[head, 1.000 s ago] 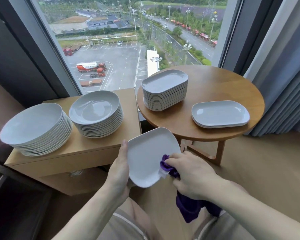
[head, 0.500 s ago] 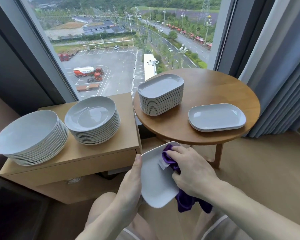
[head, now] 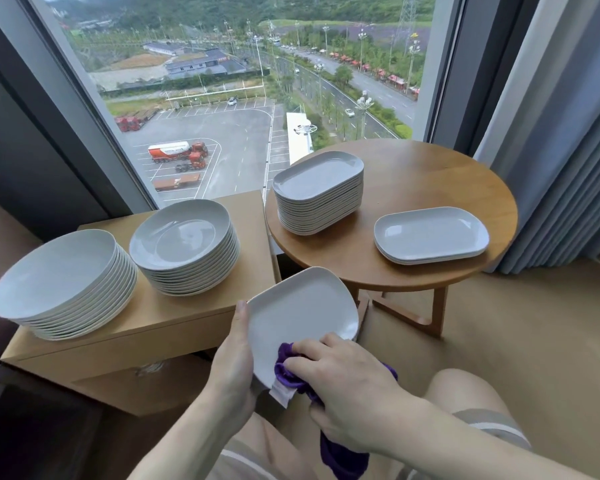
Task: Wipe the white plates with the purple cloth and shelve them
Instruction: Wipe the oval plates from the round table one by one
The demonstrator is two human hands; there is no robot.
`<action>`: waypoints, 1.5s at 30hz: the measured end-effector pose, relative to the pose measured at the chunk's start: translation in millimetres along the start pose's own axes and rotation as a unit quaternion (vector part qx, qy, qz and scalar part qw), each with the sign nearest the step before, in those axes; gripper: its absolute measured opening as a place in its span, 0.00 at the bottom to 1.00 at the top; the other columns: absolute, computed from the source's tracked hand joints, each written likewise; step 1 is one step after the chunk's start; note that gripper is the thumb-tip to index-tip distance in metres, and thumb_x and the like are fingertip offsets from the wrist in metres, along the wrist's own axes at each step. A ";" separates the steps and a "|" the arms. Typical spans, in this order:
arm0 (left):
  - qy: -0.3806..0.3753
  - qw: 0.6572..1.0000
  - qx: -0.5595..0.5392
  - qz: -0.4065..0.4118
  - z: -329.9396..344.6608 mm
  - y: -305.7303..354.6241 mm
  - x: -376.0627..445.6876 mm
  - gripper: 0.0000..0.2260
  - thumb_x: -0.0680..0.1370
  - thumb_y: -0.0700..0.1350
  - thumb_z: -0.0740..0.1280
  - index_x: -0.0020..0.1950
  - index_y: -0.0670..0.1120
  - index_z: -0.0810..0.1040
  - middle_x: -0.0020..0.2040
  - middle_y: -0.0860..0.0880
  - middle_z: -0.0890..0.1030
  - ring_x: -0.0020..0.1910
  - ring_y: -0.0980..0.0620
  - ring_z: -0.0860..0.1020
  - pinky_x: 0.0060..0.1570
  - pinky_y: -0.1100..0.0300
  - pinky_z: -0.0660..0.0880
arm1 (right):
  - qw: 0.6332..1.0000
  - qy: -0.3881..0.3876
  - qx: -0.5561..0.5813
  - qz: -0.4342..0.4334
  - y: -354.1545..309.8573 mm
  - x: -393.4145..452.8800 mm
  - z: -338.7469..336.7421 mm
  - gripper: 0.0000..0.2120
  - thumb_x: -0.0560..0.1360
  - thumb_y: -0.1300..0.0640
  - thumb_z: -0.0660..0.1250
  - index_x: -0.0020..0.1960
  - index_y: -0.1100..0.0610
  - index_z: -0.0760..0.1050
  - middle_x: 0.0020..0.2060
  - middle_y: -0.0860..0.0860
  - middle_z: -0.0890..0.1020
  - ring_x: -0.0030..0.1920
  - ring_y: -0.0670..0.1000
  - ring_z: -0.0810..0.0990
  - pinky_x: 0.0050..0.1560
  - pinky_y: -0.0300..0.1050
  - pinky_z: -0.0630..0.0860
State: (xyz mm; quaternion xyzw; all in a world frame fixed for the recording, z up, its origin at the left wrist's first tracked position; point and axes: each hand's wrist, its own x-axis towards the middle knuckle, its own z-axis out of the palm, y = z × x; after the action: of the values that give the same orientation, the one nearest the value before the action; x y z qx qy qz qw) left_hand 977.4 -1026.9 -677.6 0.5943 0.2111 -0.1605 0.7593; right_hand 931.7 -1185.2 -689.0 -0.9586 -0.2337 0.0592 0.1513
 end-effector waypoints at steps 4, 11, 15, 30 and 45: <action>0.001 1.000 0.010 0.013 -0.2 -0.4 -2.8 0.33 0.77 0.69 0.58 0.64 0.44 0.82 0.56 0.40 0.87 0.56 0.39 0.85 0.66 0.40 0.76 | 0.999 -0.011 0.022 0.040 14.4 0.8 -2.3 0.13 0.75 0.55 0.63 0.60 0.49 0.74 0.58 0.46 0.76 0.53 0.55 0.72 0.58 0.52 0.74; -0.011 0.999 0.029 0.020 0.3 -1.0 -4.0 0.26 0.80 0.67 0.57 0.60 0.50 0.83 0.53 0.44 0.88 0.49 0.44 0.88 0.54 0.48 0.80 | 0.992 0.024 0.034 0.120 43.9 4.3 -9.3 0.13 0.75 0.54 0.64 0.59 0.49 0.76 0.55 0.46 0.77 0.53 0.55 0.73 0.57 0.50 0.74; -0.025 0.999 0.036 0.011 2.5 -3.1 -6.8 0.26 0.80 0.68 0.56 0.61 0.52 0.83 0.54 0.45 0.88 0.50 0.44 0.87 0.54 0.47 0.79 | 0.985 0.049 0.040 0.160 58.9 9.3 -9.2 0.15 0.73 0.56 0.64 0.59 0.48 0.76 0.59 0.44 0.78 0.53 0.55 0.73 0.56 0.51 0.75; -0.031 0.998 0.006 -0.051 8.9 -12.6 -7.0 0.30 0.84 0.63 0.54 0.63 0.40 0.82 0.56 0.37 0.86 0.53 0.38 0.86 0.53 0.45 0.79 | 0.998 0.041 0.045 0.025 9.1 5.6 -7.8 0.21 0.76 0.54 0.66 0.69 0.50 0.72 0.67 0.48 0.74 0.58 0.56 0.71 0.62 0.54 0.73; -0.025 0.999 0.020 0.041 -5.5 -2.8 2.3 0.29 0.81 0.67 0.56 0.62 0.46 0.83 0.55 0.41 0.87 0.52 0.42 0.87 0.57 0.46 0.79 | 1.000 -0.008 0.012 0.014 21.1 4.6 -5.9 0.14 0.75 0.55 0.66 0.60 0.49 0.76 0.56 0.47 0.77 0.51 0.55 0.73 0.55 0.52 0.76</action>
State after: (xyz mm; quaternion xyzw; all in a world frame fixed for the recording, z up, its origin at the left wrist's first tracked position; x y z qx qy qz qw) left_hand 977.3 -1022.2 -682.3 0.6132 0.1647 -0.1485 0.7582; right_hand 946.0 -1202.4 -690.3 -0.9594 -0.2210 0.0720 0.1600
